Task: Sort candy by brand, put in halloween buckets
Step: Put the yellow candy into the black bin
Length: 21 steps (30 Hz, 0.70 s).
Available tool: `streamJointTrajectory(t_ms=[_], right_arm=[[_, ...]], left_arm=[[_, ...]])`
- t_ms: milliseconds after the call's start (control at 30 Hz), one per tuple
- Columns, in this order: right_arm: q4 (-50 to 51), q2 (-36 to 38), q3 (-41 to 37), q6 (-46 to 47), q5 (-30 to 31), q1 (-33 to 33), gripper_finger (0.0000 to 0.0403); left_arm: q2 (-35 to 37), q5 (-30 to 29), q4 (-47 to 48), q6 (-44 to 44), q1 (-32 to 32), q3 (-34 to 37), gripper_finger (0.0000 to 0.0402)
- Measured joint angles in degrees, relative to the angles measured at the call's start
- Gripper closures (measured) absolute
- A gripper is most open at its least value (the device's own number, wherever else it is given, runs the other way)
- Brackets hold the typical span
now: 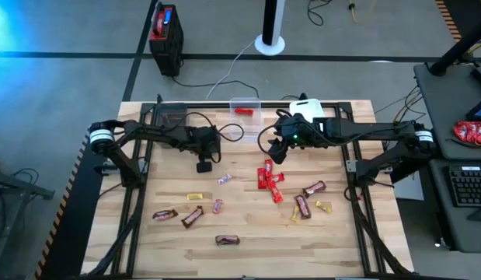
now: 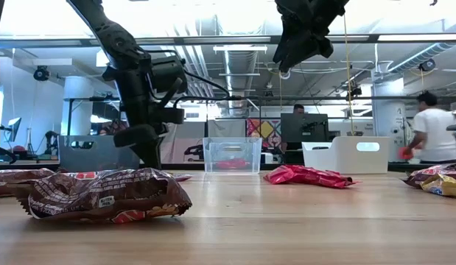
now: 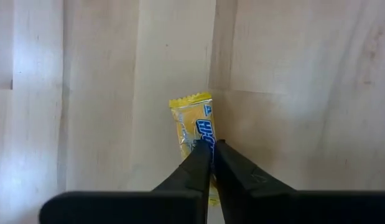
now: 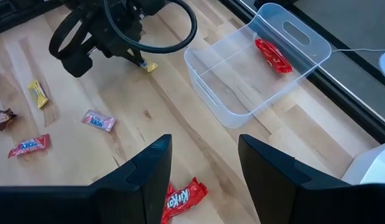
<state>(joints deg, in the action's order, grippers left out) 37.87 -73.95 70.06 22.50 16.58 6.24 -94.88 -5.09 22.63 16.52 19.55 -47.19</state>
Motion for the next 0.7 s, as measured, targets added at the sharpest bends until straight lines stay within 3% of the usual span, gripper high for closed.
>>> streamJointTrajectory(t_ms=[200,400,467,600,700], right_arm=[[0.0,0.0,0.0,0.0,0.0,0.0,0.0222],[0.0,0.0,0.0,0.0,0.0,0.0,0.0222],[0.0,0.0,0.0,0.0,0.0,0.0,0.0222],[-0.1,0.0,0.0,0.0,0.0,0.0,0.0222],[-0.6,0.0,0.0,0.0,0.0,0.0,0.0222]], left_arm=[[6.1,5.9,3.4,0.1,-0.9,0.3,0.0401],[17.5,6.1,6.1,-0.1,-1.6,0.2,0.0401],[21.9,2.0,8.4,-0.9,-1.3,0.2,0.0401],[30.3,-12.2,12.7,-4.4,1.6,0.2,0.0401],[35.1,-14.2,15.3,-8.0,6.3,0.2,0.0401]])
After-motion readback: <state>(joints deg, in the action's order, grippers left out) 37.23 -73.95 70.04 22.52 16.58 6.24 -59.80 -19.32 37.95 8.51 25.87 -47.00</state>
